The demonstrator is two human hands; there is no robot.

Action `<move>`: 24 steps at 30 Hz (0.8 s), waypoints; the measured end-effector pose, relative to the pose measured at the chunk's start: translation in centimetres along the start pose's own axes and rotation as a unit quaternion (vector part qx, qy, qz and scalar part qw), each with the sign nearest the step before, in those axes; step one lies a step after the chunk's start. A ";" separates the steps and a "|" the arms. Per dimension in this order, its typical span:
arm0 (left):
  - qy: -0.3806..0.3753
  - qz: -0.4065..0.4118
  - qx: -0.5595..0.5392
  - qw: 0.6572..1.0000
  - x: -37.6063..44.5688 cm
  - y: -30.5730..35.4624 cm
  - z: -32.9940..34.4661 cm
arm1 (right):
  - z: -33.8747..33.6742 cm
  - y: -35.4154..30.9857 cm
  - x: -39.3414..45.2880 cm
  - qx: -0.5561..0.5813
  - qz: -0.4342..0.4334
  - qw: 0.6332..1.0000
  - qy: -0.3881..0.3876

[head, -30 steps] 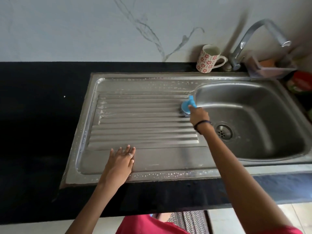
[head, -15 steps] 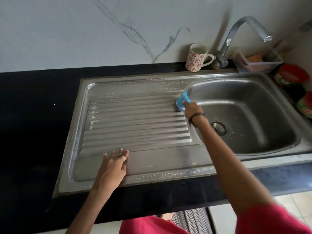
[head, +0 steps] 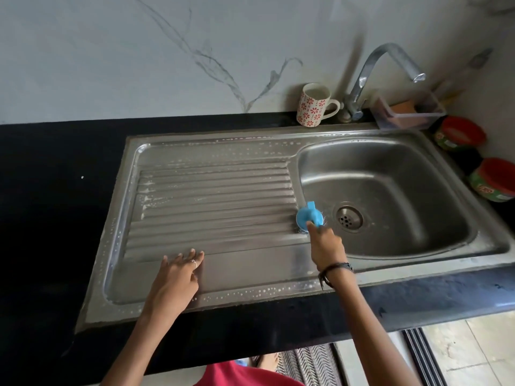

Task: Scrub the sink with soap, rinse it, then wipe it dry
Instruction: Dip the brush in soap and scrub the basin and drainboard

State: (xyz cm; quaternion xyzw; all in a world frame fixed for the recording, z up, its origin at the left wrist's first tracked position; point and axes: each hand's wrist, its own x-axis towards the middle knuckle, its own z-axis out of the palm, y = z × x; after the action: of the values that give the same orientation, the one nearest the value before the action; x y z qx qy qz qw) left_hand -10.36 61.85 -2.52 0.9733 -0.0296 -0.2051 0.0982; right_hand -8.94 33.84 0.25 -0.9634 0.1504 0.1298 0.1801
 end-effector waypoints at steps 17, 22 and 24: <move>0.023 -0.009 0.011 1.000 -2.5 -2.8 -0.5 | 4.4 -17.1 -0.5 0.133 -0.128 0.968 -0.170; 0.052 -0.020 -0.018 0.998 -3.6 -4.2 -0.4 | 1.3 -11.5 3.4 0.074 -0.107 0.985 -0.114; 0.054 -0.021 -0.019 0.998 -3.9 -4.6 -0.3 | -0.4 -8.0 4.5 0.046 -0.039 0.996 -0.066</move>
State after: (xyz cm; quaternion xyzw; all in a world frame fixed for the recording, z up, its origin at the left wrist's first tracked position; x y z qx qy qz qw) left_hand -13.75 66.84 -1.64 0.9814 0.0006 -0.1545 0.1140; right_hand -1.98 39.71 1.70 -0.9484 0.1065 0.1788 0.2390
